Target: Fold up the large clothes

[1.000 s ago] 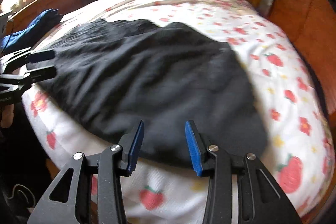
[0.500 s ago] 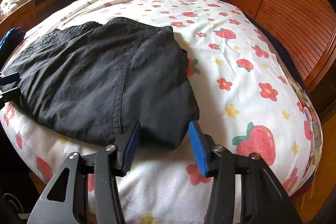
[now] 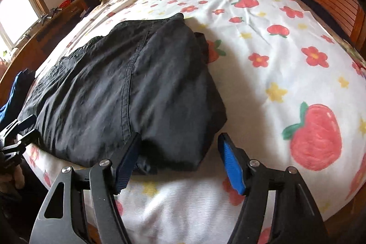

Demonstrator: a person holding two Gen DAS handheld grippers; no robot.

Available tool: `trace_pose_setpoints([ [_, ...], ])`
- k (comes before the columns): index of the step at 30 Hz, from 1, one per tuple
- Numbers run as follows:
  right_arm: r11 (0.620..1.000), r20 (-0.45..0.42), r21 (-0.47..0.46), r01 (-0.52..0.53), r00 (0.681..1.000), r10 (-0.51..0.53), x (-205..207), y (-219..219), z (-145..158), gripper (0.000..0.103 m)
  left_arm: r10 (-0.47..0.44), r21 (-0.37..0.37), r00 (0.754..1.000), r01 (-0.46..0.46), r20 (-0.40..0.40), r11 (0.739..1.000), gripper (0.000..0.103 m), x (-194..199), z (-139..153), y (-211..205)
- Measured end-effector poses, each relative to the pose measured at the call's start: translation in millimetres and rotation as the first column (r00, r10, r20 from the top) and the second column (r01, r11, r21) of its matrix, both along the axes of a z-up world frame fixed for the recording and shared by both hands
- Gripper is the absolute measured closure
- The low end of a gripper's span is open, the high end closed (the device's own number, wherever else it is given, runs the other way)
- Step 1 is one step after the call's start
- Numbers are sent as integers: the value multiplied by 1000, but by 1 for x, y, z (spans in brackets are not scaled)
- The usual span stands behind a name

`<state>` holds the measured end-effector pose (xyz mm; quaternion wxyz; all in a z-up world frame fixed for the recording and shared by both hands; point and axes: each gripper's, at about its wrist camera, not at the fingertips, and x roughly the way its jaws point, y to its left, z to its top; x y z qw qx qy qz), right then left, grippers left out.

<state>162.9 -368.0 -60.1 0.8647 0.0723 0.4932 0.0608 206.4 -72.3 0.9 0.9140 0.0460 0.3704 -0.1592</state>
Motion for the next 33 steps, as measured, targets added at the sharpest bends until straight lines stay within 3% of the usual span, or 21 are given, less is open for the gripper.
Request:
trace_pose_setpoints([
  [2, 1000, 5, -8, -9, 1000, 9, 1, 4, 0, 34, -5, 3, 1000, 5, -10, 1000, 43, 1, -2, -1],
  [4, 1000, 6, 0, -29, 1000, 29, 4, 7, -1, 43, -9, 9, 1000, 10, -17, 1000, 42, 1, -3, -1],
  [7, 998, 27, -2, -67, 997, 67, 6, 13, 1, 58, -12, 10, 1000, 12, -25, 1000, 42, 3, -4, -1],
  [10, 996, 78, -14, -85, 993, 86, 4, 19, 13, 83, -12, 11, 999, 12, -36, 1000, 41, 4, -6, -1],
  [12, 995, 145, 27, -98, 985, 93, 1, 20, 30, 89, -10, 9, 999, 10, -41, 1000, 41, 5, -6, 0],
  [15, 990, 241, 58, -131, 964, 114, -2, 30, 60, 92, -10, 3, 999, 10, -44, 1000, 41, 6, -5, 0],
  [19, 984, 288, 17, -178, 943, 165, 0, 58, 81, 92, -12, -2, 999, 12, -47, 1000, 41, 6, -5, 2],
  [33, 968, 324, 1, -251, 916, 237, 15, 94, 95, 95, 4, -45, 999, -6, -37, 999, 41, -3, 6, 13],
])
